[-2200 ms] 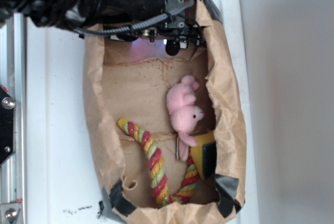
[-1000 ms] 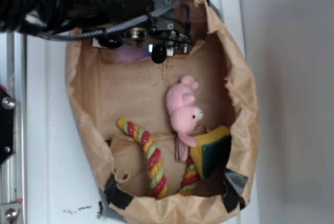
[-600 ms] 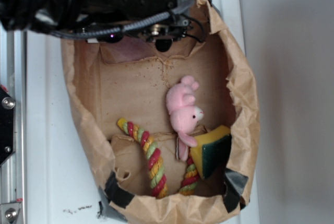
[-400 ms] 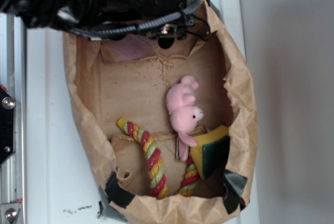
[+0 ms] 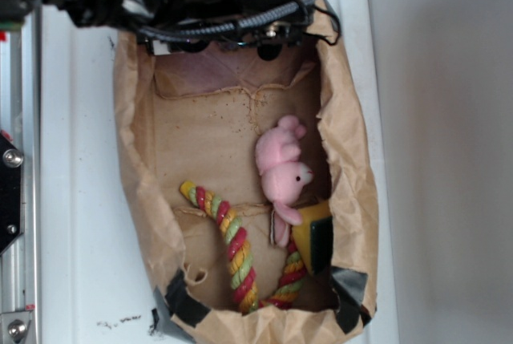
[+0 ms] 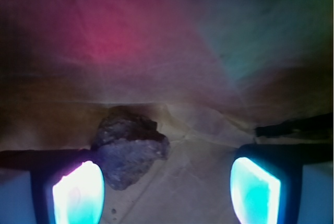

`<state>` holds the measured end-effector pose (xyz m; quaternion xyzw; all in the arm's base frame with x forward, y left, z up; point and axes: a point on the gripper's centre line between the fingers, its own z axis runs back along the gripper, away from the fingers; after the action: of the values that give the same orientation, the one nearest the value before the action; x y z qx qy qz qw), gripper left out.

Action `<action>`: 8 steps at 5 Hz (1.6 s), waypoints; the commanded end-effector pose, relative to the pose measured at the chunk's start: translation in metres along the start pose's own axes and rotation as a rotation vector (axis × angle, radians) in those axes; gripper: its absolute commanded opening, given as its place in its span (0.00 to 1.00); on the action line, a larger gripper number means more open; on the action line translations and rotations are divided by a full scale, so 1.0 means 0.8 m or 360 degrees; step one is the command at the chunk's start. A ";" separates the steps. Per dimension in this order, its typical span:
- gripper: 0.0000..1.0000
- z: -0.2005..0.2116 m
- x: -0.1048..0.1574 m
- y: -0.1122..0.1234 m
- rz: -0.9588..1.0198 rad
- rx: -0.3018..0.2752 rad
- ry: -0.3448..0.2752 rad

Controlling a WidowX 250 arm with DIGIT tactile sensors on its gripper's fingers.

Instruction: Grab the rock.

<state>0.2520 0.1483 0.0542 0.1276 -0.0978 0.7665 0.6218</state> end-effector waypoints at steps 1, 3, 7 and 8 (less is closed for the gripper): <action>1.00 0.004 0.017 -0.018 0.0050 -0.0186 -0.0019; 1.00 -0.019 0.007 -0.019 -0.0011 -0.0293 -0.0062; 0.00 -0.062 0.013 -0.025 -0.0056 -0.0303 -0.0220; 0.00 -0.059 0.014 -0.023 -0.0112 -0.0319 -0.0214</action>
<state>0.2713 0.1685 0.0185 0.1172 -0.2200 0.7163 0.6518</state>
